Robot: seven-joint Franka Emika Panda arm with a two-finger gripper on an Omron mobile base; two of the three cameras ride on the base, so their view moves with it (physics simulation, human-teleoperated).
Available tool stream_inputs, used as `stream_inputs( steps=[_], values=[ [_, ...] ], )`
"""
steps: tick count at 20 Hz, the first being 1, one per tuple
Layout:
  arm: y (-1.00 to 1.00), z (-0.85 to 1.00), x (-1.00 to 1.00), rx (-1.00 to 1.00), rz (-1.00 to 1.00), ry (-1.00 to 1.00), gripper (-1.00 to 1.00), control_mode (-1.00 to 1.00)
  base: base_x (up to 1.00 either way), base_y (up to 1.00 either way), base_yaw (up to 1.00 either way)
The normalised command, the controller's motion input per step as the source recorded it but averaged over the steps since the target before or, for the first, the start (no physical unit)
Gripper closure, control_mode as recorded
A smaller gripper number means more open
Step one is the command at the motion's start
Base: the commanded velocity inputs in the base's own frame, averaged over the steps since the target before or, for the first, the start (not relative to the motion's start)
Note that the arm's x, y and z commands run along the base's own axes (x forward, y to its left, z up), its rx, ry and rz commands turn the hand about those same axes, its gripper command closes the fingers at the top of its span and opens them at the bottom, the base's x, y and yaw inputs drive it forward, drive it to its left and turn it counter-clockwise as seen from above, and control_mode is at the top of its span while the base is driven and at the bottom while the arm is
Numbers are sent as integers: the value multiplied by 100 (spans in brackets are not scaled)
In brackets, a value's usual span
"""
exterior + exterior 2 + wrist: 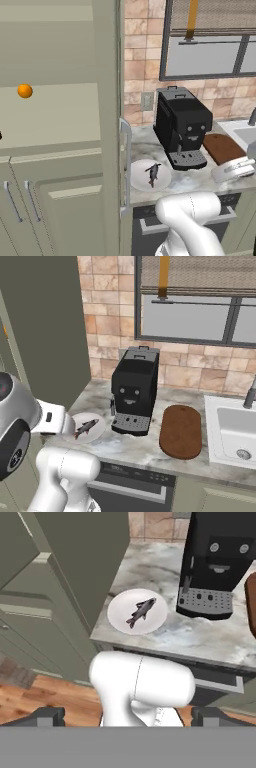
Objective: Pick the fish from the plate and place it on the cutting board. Then pick the condiment bottle from the cabinet and place it next to the cutting board.
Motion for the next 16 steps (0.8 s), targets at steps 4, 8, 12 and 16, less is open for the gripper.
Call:
stream_inputs(
  steps=[4, 8, 12, 16],
  values=[
    [0, -24, 0, 6, 0, 0, -100, -100, 0, 0, 0],
    [7, -19, 2, 6, 0, 0, -100, -100, 0, 0, 0],
    [14, -6, 14, 6, -1, 0, -100, -100, 0, 0, 0],
    [17, 0, 17, 5, -1, 2, -100, -100, 0, 0, 0]
  ],
)
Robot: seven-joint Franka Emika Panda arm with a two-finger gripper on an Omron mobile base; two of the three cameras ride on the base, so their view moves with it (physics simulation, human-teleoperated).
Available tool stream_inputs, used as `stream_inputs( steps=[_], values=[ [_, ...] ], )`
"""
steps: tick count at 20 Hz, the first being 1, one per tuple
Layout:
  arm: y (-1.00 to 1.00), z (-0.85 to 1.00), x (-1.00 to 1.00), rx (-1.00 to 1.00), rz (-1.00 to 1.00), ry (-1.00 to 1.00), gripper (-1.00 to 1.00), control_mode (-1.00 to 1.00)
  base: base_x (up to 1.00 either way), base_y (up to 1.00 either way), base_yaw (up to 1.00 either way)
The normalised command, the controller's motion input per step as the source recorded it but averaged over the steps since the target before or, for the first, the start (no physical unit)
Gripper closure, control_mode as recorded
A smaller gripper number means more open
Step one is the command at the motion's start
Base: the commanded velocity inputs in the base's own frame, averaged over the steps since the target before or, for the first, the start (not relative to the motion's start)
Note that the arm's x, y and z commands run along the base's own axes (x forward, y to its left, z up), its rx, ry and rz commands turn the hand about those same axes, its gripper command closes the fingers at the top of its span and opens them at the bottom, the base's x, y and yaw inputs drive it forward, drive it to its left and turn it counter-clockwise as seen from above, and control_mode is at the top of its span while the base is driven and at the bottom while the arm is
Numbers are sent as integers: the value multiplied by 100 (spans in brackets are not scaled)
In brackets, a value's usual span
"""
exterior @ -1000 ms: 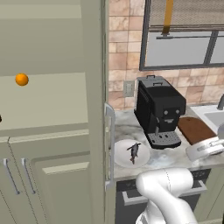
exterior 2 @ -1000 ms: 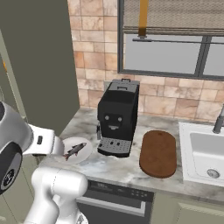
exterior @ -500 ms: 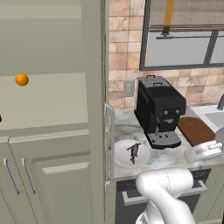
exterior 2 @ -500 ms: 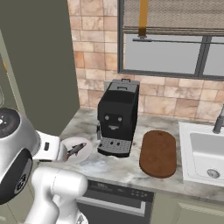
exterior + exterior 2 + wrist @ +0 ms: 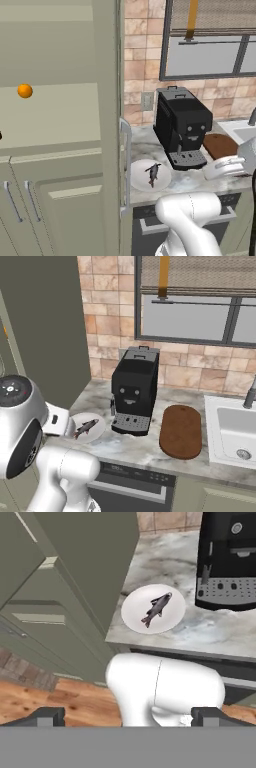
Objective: Pick the fish from the plate and place it on the cutting board. Then pick the condiment bottle from the cabinet and place it next to the cutting board.
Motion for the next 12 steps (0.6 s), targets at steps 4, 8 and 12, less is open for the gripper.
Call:
stream_inputs(
  steps=[4, 8, 12],
  values=[
    [16, -4, 13, 4, -2, 2, -100, -100, 0, 0, 0],
    [11, -16, 6, 3, -3, 0, -100, -100, 0, 0, 0],
    [4, -23, 5, 2, -3, 1, -100, -100, 0, 0, 0]
  ],
)
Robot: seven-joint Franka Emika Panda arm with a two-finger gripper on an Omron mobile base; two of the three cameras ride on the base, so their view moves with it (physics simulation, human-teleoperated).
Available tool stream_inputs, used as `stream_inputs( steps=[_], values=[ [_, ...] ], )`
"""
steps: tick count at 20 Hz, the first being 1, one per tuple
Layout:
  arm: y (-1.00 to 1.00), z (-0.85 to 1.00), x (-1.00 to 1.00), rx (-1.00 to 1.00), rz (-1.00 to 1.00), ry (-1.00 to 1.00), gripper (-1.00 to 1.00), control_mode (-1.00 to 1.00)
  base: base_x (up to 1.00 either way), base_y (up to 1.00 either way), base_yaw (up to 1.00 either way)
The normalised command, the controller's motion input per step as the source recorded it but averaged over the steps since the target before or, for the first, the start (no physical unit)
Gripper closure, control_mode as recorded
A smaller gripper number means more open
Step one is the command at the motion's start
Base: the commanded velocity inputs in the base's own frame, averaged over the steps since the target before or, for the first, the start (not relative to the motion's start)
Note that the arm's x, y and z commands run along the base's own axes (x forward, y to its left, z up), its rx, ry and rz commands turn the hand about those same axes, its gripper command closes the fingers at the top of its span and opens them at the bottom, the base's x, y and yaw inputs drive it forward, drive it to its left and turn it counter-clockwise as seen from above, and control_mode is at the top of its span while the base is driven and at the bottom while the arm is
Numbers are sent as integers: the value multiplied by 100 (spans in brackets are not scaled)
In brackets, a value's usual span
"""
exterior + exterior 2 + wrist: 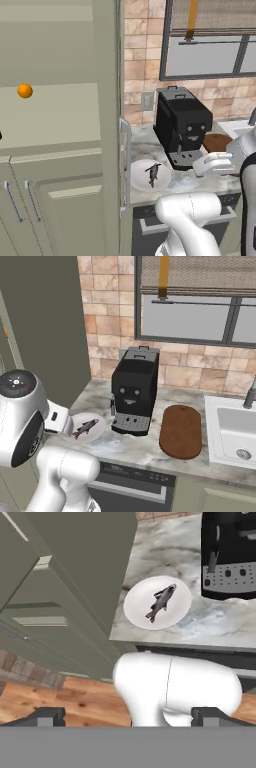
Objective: Pick the fish from the plate and place it on the cutting board. Then pick the condiment bottle from the cabinet and place it next to the cutting board.
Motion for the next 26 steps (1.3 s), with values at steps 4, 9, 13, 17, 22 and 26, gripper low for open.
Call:
stream_inputs(
  steps=[4, 9, 13, 17, 22, 26],
  values=[
    [0, -28, 4, 0, -3, 1, -100, -100, 0, 0, 0],
    [0, -32, 2, 0, -2, 0, -100, -100, 0, 0, 0],
    [0, -34, 0, 0, -1, 0, -100, -100, 0, 0, 0],
    [4, -23, 0, 1, 0, -3, -100, -100, 0, 0, 0],
    [7, -14, 0, 1, 0, -10, -100, -100, 0, 0, 0],
    [7, -12, 0, 0, 0, -18, -100, -100, 0, 0, 0]
  ],
)
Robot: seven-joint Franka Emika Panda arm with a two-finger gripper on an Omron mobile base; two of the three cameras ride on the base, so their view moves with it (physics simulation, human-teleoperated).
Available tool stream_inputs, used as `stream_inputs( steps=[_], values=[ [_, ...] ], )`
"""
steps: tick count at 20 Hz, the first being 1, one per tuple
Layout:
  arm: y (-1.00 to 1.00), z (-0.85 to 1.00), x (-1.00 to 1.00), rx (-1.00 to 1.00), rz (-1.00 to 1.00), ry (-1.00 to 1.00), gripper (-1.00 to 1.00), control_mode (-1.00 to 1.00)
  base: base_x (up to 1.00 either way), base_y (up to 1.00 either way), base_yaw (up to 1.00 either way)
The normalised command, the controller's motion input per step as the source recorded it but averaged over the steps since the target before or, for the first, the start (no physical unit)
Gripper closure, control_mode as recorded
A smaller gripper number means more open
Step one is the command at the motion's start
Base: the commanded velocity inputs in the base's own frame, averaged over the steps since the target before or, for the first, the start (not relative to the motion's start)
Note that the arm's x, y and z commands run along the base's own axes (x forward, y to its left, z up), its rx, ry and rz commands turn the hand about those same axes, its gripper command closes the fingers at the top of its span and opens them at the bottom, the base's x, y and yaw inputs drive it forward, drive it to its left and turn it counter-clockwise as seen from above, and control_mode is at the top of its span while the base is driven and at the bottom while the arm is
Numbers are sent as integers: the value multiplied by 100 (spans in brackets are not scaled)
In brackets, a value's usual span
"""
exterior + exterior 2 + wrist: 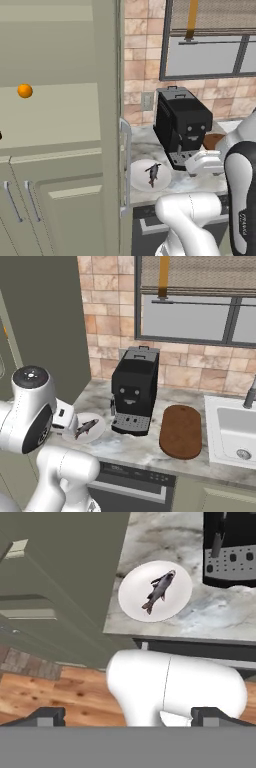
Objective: Pick the fish from the plate and place it on the cutting board. Then pick the condiment bottle from the cabinet and place it next to the cutting board.
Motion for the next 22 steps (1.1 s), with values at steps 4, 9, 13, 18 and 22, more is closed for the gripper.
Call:
stream_inputs(
  steps=[4, 9, 13, 18, 22],
  values=[
    [8, -21, 0, 0, 0, -21, -100, -100, 0, 0, 0],
    [7, -37, 0, 0, 0, -19, -100, -100, 0, 0, 0],
    [4, -50, 0, 0, 0, -15, -100, -100, 0, 0, 0],
    [4, -58, 0, 0, 0, -13, -100, -100, 0, 0, 0],
    [5, -63, 0, 0, 0, -11, -100, -100, 0, 0, 0]
  ],
)
